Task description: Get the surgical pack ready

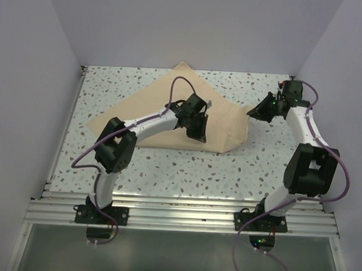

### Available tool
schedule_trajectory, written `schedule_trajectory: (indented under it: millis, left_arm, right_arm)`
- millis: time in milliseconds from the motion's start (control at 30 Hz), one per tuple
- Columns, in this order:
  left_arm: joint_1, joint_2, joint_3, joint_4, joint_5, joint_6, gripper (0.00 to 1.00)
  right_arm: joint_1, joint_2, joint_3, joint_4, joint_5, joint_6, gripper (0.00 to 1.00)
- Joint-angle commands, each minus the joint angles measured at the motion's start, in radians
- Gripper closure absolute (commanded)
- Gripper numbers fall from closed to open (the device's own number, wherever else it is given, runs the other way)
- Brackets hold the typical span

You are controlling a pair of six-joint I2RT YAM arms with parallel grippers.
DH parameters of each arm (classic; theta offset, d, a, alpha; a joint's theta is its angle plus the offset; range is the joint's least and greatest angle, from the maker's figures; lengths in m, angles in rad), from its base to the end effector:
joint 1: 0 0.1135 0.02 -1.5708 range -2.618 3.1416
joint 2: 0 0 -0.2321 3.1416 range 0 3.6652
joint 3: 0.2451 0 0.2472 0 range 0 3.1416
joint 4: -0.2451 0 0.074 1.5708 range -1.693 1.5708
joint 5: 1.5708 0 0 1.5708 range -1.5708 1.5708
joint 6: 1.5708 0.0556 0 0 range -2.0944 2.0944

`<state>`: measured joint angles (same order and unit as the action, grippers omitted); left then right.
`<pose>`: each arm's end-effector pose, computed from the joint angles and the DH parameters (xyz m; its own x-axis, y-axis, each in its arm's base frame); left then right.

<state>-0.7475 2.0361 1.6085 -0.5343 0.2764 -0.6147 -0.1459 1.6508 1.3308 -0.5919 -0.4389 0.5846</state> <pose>0.3125 -0.3104 0.1715 -0.9347 0.1099 -0.3382 0.2809 0.8113 -0.5127 0.3608 -0.0291 0.2281 -0.7218 0.6110 -0.3252 0.3268 0.7150 0.6181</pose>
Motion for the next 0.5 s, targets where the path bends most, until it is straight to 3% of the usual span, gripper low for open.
schedule_trajectory:
  millis: [0, 267, 467]
  left_arm:
    - [-0.039, 0.096, 0.135, -0.122, -0.161, -0.052, 1.00]
    - [-0.061, 0.189, 0.218, -0.240, -0.311, -0.085, 1.00]
    - [-0.062, 0.228, 0.225, -0.239, -0.299, -0.077, 1.00]
  right_arm:
    - [0.005, -0.072, 0.007, -0.006, -0.029, 0.020, 1.00]
    - [0.017, -0.086, 0.034, -0.002, -0.040, 0.054, 1.00]
    - [0.031, -0.089, 0.054, -0.003, -0.044, 0.066, 1.00]
